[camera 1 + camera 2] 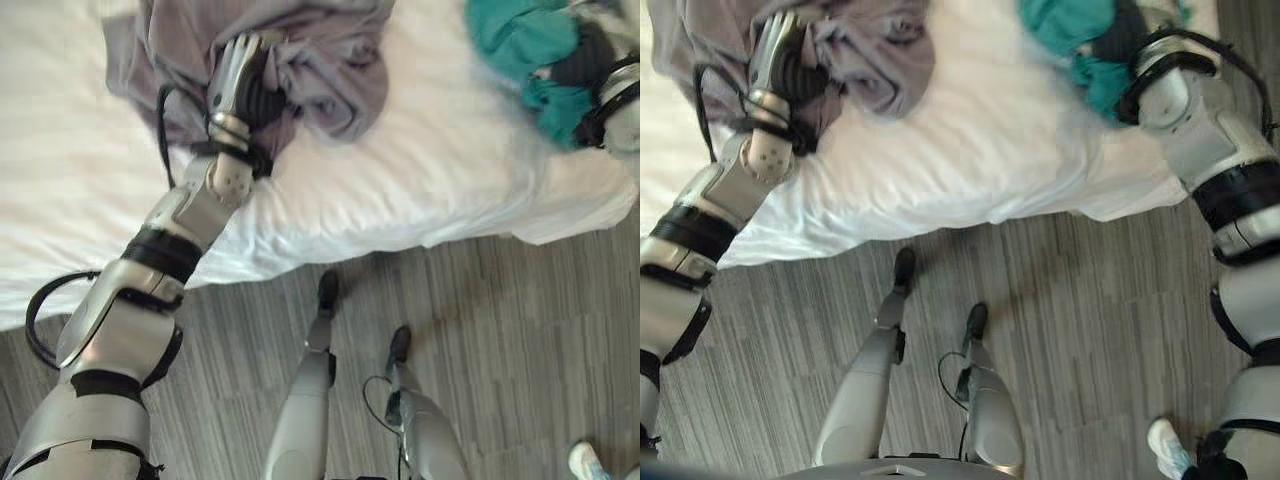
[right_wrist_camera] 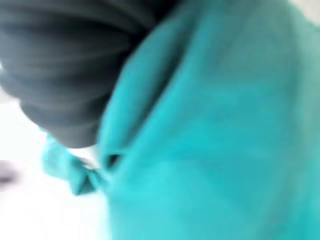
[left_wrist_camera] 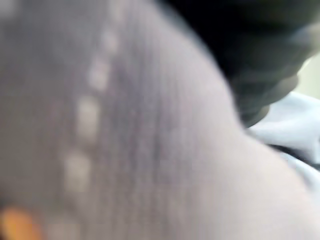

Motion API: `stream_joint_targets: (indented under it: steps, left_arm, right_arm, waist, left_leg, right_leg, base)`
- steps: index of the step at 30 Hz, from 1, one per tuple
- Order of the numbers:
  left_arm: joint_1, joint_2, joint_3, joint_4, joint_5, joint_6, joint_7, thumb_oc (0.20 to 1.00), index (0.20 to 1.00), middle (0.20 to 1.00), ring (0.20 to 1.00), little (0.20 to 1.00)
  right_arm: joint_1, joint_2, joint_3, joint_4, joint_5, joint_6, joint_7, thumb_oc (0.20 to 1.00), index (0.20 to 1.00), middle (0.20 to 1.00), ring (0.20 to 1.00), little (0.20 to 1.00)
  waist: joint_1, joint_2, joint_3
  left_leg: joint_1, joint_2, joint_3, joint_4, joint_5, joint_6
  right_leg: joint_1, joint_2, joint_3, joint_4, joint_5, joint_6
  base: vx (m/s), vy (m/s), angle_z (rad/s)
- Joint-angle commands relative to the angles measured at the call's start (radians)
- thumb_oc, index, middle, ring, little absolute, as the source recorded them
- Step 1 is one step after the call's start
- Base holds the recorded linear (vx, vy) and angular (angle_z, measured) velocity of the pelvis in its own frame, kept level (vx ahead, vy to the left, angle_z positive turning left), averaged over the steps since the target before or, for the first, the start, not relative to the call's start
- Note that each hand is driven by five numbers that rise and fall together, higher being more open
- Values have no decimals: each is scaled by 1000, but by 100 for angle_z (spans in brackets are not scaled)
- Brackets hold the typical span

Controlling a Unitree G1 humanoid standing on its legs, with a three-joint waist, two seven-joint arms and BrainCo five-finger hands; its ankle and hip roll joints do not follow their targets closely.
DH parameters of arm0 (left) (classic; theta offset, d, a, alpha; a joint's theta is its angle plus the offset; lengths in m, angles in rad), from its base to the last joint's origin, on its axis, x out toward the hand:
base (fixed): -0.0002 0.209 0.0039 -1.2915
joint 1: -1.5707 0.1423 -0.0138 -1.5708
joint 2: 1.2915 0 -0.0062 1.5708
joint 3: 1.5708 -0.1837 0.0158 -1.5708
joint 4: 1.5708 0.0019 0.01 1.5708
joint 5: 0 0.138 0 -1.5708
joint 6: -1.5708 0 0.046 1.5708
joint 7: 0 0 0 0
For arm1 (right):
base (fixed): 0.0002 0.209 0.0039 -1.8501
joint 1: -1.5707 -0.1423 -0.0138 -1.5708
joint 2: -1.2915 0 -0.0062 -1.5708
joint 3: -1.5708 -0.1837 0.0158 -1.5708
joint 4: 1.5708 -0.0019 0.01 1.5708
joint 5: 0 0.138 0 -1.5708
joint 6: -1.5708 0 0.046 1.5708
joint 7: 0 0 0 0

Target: Pick up bed clothes into laundry basket.

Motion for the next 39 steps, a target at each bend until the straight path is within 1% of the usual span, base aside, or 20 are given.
stream_joint_targets:
  steps: [1,4,5,6,8,12,14,16,17,18,21,22,26,29,32,34,35,37,38,39]
  left_arm:
    - [121,-61,96,-23,-30,-18,1,200,200,200,200,200]
    - [277,-126,185,-199,-94,-48,-38,200,200,200,200,200]
    - [404,-174,243,-368,-116,-81,-78,200,200,200,200,200]
    - [415,-174,240,-379,-116,-77,-82,200,200,200,200,200]
    - [499,-198,272,-505,-109,-98,-118,200,200,200,200,200]
    - [525,-193,294,-597,-94,-102,-129,200,200,200,200,200]
    - [534,-168,328,-668,-97,-104,-129,200,200,200,200,200]
    - [537,-148,343,-723,-104,-105,-133,200,200,200,200,200]
    - [538,-148,343,-725,-104,-105,-134,200,200,200,200,200]
    - [534,-134,343,-783,-107,-105,-143,200,200,200,200,200]
    - [541,-133,342,-799,-116,-103,-147,200,200,200,200,200]
    - [556,-150,339,-817,-129,-111,-158,200,200,200,200,200]
    - [560,-180,324,-793,-137,-108,-158,200,200,200,200,200]
    - [534,-222,310,-750,-167,-105,-163,200,200,200,200,200]
    - [532,-244,316,-723,-191,-107,-167,200,200,200,200,200]
    - [553,-278,309,-698,-228,-103,-187,200,200,200,200,200]
    - [563,-286,315,-686,-234,-100,-188,200,200,200,200,200]
    - [596,-291,313,-679,-231,-103,-199,200,200,200,200,200]
    - [615,-287,309,-674,-225,-102,-208,200,200,200,200,200]
    - [629,-284,304,-674,-225,-104,-214,200,200,200,200,200]
  right_arm:
    - [230,-53,-298,-56,29,-64,-65,200,200,200,200,200]
    - [588,43,-565,-218,43,-89,-53,200,200,200,200,200]
    - [841,150,-706,-294,32,-109,-22,200,200,200,200,200]
    - [864,154,-719,-307,30,-107,-19,200,200,200,200,200]
    - [1053,249,-810,-361,0,-106,14,200,200,200,200,200]
    - [1139,310,-847,-382,-22,-102,29,200,200,200,200,200]
    - [1152,337,-844,-385,-28,-99,42,200,200,200,200,200]
    - [1155,354,-830,-385,-26,-101,52,200,200,200,200,200]
    - [1155,354,-830,-386,-26,-101,52,200,200,200,200,200]
    - [1147,368,-808,-381,-17,-100,61,200,200,200,200,200]
    - [1141,372,-797,-380,-17,-99,59,200,200,200,200,200]
    - [1136,387,-782,-402,-15,-102,63,200,200,200,200,200]
    - [1137,388,-777,-428,-10,-106,68,200,200,200,200,200]
    - [1169,371,-788,-484,14,-120,93,200,200,200,200,200]
    - [1173,352,-789,-487,34,-124,105,200,200,200,200,200]
    - [1175,313,-793,-479,60,-134,108,200,200,200,200,200]
    - [1171,302,-795,-483,62,-134,105,200,200,200,200,200]
    - [1179,264,-818,-506,62,-143,109,200,200,200,200,200]
    - [1174,243,-825,-509,61,-148,109,200,200,200,200,200]
    - [1165,229,-828,-512,59,-152,108,200,200,200,200,200]
  waist:
    - [-28,24,-23]
    - [-40,45,-85]
    - [-53,71,-137]
    - [-49,70,-141]
    - [-63,90,-184]
    - [-57,107,-197]
    - [-35,124,-206]
    - [-23,127,-219]
    - [-22,126,-218]
    - [11,124,-256]
    - [31,121,-267]
    - [47,123,-283]
    - [50,132,-283]
    - [16,150,-268]
    - [8,158,-253]
    - [-2,148,-218]
    - [3,138,-201]
    - [21,111,-182]
    - [28,100,-178]
    - [30,100,-179]
  left_leg:
    - [146,38,56,-2,-182,-48]
    - [221,26,56,-2,-204,-35]
    - [280,18,55,-2,-217,-24]
    - [284,18,53,-2,-219,-24]
    - [330,10,51,-2,-229,-15]
    - [372,15,75,-2,-237,-6]
    - [387,45,123,-2,-230,-5]
    - [402,66,163,-2,-220,-11]
    - [403,66,164,-2,-220,-11]
    - [409,82,218,-2,-204,-15]
    - [413,85,245,-2,-199,-17]
    - [412,102,289,-2,-181,-24]
    - [420,120,312,-1,-165,-34]
    - [405,158,325,2,-130,-58]
    - [406,171,307,5,-130,-70]
    - [410,182,249,70,-151,-81]
    - [396,173,197,114,-167,-73]
    - [352,91,69,182,-211,-54]
    - [332,38,34,193,-240,-44]
    - [314,13,32,188,-237,-32]
  right_leg:
    - [-61,8,31,10,90,-19]
    - [12,-4,22,10,70,-22]
    - [68,-15,11,15,54,-22]
    - [74,-15,9,15,52,-22]
    - [116,-18,0,22,40,-21]
    - [123,-18,-24,91,27,-14]
    - [133,-25,-92,174,0,-14]
    - [156,-29,-134,236,-29,-15]
    - [156,-29,-133,238,-30,-15]
    - [217,-51,-219,247,-27,-15]
    - [243,-65,-246,226,-12,-9]
    - [276,-67,-274,171,-17,-8]
    - [280,-41,-248,132,-36,-23]
    - [283,5,-220,59,-58,-38]
    - [281,28,-194,30,-57,-46]
    - [286,51,-140,18,-70,-63]
    - [282,58,-112,16,-66,-72]
    - [287,69,-41,11,-72,-90]
    - [292,77,-4,10,-77,-96]
    - [289,88,22,10,-72,-100]
  base:
    - [197,35,5]
    - [208,40,0]
    - [255,59,7]
    - [236,60,7]
    - [152,50,3]
    - [20,41,-11]
    - [-68,2,-60]
    - [-63,-20,-66]
    - [-101,-78,-72]
    - [-65,-62,-72]
    - [-102,-84,-107]
    - [-141,-91,-54]
    - [-84,-122,-47]
    - [-132,-274,-56]
    - [-51,-204,-42]
    - [20,-296,-65]
    - [46,-281,-72]
    - [93,-308,-93]
    - [142,-309,-82]
    - [185,-236,-133]
